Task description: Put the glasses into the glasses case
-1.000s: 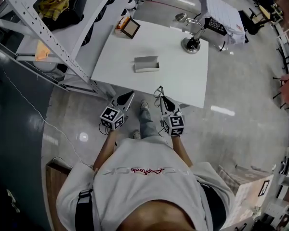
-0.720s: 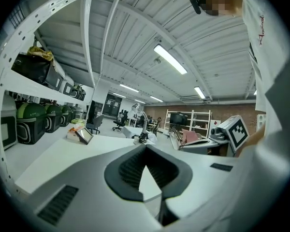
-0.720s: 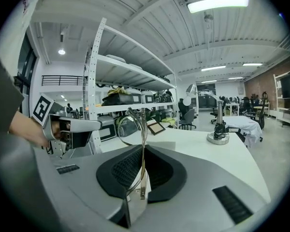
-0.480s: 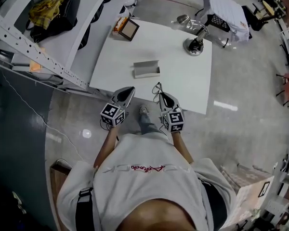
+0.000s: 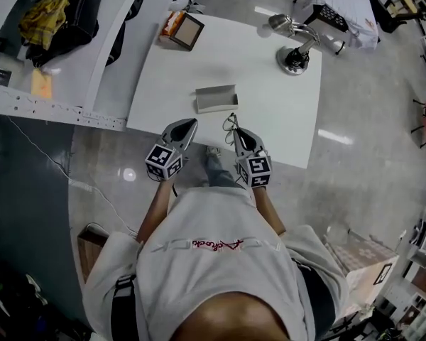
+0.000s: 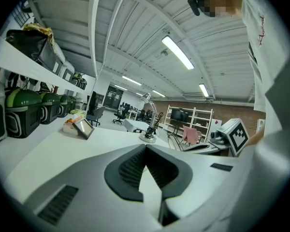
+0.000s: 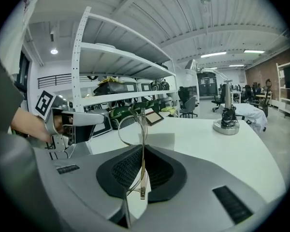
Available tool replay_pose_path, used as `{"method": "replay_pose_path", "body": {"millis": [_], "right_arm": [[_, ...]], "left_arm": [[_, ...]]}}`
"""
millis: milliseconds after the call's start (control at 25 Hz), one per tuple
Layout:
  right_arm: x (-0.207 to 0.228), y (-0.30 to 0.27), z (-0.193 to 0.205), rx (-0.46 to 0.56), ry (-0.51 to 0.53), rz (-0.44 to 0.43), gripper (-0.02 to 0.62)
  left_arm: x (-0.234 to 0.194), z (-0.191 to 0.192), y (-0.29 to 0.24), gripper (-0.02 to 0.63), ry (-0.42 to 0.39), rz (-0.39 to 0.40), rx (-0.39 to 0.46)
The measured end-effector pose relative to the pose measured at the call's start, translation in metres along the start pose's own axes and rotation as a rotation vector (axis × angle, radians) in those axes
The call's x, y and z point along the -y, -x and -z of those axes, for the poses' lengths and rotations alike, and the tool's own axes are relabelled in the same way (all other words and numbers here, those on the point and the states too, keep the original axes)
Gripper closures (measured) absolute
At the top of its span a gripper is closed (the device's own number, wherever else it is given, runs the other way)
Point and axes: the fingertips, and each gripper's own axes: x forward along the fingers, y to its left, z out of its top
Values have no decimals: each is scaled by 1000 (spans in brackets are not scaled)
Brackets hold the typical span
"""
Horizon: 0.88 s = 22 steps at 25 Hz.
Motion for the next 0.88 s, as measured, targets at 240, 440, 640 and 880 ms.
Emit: {"method": "replay_pose_path", "body": {"millis": [240,440,640,880], "right_arm": [[4,-17,26,-79,-33,-16,572],[2,-25,49,-150,-48,-37,572],[3,-36,55,-176,-59,-53,572],[8,-66,46,-181,-37,-84,572]], "left_arm": [[-10,29,-16,583,59,15,-58],[-11,44,-28,583,94,30,-87],[-17,50,-35,583,115,28,-96],[-26,53,-32,583,130,1,-98]]}}
